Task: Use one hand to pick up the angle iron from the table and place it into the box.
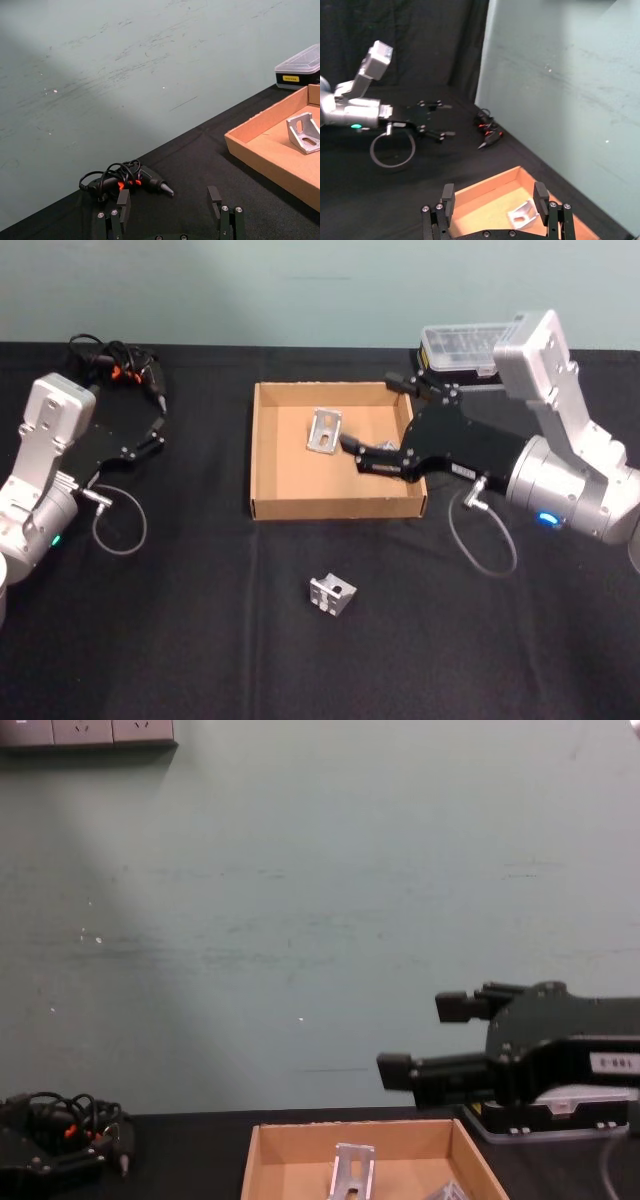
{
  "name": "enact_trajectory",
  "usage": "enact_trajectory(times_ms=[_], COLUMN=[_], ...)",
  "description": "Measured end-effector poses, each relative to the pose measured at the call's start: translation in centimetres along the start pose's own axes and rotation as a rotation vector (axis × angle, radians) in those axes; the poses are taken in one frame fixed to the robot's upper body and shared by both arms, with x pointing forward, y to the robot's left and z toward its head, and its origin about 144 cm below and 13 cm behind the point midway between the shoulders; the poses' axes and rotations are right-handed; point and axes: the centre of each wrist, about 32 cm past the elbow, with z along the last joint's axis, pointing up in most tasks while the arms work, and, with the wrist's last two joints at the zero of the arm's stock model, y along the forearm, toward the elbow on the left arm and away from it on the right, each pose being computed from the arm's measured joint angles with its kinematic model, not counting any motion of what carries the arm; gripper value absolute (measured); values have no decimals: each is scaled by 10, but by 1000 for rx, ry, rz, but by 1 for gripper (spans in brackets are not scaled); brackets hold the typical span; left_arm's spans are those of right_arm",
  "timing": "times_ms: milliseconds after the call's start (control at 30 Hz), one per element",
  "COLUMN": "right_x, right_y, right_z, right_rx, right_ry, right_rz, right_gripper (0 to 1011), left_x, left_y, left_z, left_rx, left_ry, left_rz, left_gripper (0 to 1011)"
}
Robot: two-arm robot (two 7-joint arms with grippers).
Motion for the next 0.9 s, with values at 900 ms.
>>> enact_trajectory(times_ms=[900], right_x=[-19], right_y=[-1], right_z=[-7], right_rx=[-206], right_ry=[63], right_rz=[236], right_gripper=[1000], left_x=[0], left_y=[0], left_z=[0], left_rx=[0], left_ry=[0], left_rz=[0], left_gripper=[1000])
